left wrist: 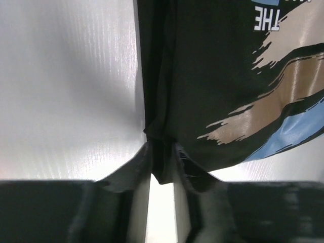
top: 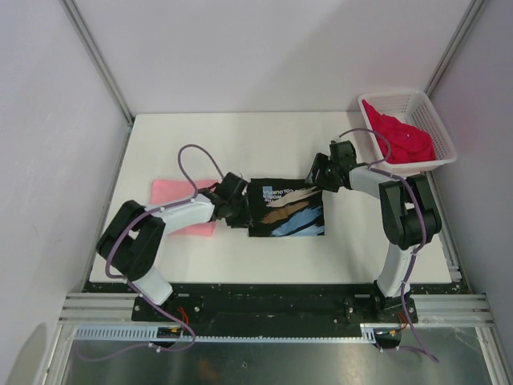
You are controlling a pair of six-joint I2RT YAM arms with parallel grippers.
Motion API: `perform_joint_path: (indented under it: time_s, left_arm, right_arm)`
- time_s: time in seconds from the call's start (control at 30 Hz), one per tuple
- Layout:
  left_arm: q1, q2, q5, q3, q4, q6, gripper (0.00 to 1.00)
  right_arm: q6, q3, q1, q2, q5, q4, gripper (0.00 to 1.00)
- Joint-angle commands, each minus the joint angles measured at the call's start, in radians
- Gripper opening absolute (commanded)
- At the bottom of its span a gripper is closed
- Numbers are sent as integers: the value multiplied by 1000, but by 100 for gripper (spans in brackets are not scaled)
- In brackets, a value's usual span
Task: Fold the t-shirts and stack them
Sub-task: Put the neatly folded tshirt into the corner of the board with both arms
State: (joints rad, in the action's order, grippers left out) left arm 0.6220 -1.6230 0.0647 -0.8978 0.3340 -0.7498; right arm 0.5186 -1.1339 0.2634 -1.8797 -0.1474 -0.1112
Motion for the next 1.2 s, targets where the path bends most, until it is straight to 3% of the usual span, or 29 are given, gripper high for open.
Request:
perform_joint_path:
  time_s: [0.0, 0.07, 0.17, 0.47, 0.73, 1.17]
  left_arm:
    - [13, 3, -9, -14, -43, -14, 17]
    - [13, 16, -23, 5, -43, -18, 4]
    - [13, 40, -49, 36, -39, -20, 1]
    - [-24, 58, -60, 111, -26, -16, 0]
    - [-56, 49, -62, 110, -20, 18, 0]
    - [-109, 45, -52, 99, 1, 73, 0]
  right_arm:
    - [-19, -10, 15, -37, 7, -27, 66]
    - [-24, -9, 19, -41, 6, -28, 66]
    - [-30, -9, 23, -44, 3, -29, 67]
    - [-54, 3, 32, -36, -34, -18, 69]
    - [-48, 95, 23, -2, -158, 135, 72]
    - [-37, 166, 60, -22, -161, 205, 69]
